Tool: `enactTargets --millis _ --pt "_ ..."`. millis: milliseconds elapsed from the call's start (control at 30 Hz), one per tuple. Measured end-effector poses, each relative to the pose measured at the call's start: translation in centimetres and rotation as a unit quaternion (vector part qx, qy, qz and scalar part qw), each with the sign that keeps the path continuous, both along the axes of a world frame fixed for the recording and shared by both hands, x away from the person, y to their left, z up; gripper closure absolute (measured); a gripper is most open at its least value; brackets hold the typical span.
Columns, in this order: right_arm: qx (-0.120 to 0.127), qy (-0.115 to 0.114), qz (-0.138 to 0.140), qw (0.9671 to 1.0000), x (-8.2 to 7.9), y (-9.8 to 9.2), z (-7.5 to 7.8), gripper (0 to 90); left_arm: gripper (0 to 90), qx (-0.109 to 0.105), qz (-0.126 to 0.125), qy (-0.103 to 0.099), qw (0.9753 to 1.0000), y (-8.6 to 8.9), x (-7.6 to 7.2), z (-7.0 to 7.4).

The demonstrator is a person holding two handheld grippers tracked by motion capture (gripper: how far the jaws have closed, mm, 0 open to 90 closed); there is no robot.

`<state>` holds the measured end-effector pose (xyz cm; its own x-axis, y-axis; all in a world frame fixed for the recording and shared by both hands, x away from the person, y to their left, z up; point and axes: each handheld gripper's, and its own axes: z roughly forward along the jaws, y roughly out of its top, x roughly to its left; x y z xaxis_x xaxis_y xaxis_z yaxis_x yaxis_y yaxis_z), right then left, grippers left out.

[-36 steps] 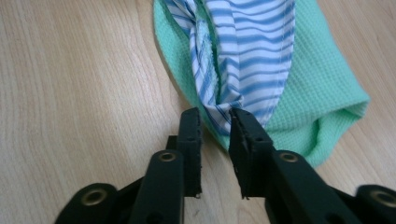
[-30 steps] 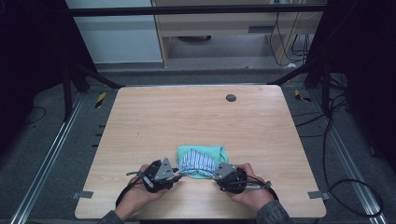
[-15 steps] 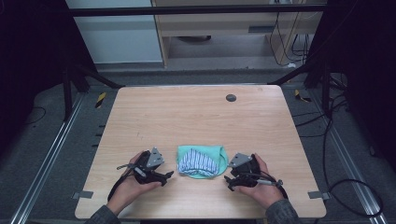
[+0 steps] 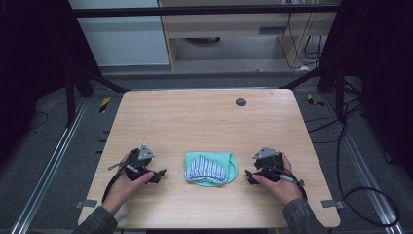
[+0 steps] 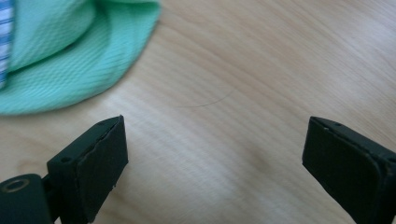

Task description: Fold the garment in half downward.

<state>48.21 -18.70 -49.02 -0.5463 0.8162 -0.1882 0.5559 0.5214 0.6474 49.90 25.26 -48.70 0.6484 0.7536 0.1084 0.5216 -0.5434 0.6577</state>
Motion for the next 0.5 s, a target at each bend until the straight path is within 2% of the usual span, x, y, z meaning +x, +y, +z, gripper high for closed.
enactTargets --millis 200,367,400,500 --pt "0.014 -0.001 -0.03 0.9994 1.6 -0.8 0.1 7.3 8.0 0.002 0.026 -0.003 0.9997 1.4 1.1 -0.1" --pt "0.013 0.0 -0.047 0.9988 3.0 -1.2 -0.1 7.2 8.0 0.004 0.052 -0.015 0.9985 2.2 2.2 -0.3" --pt "0.013 0.0 -0.047 0.9988 3.0 -1.2 -0.1 7.2 8.0 0.004 0.052 -0.015 0.9985 2.2 2.2 -0.3" --pt "0.03 0.0 -0.073 0.9969 4.0 -1.9 -0.3 7.3 8.0 -0.004 0.065 -0.007 0.9979 2.7 3.1 -0.6"
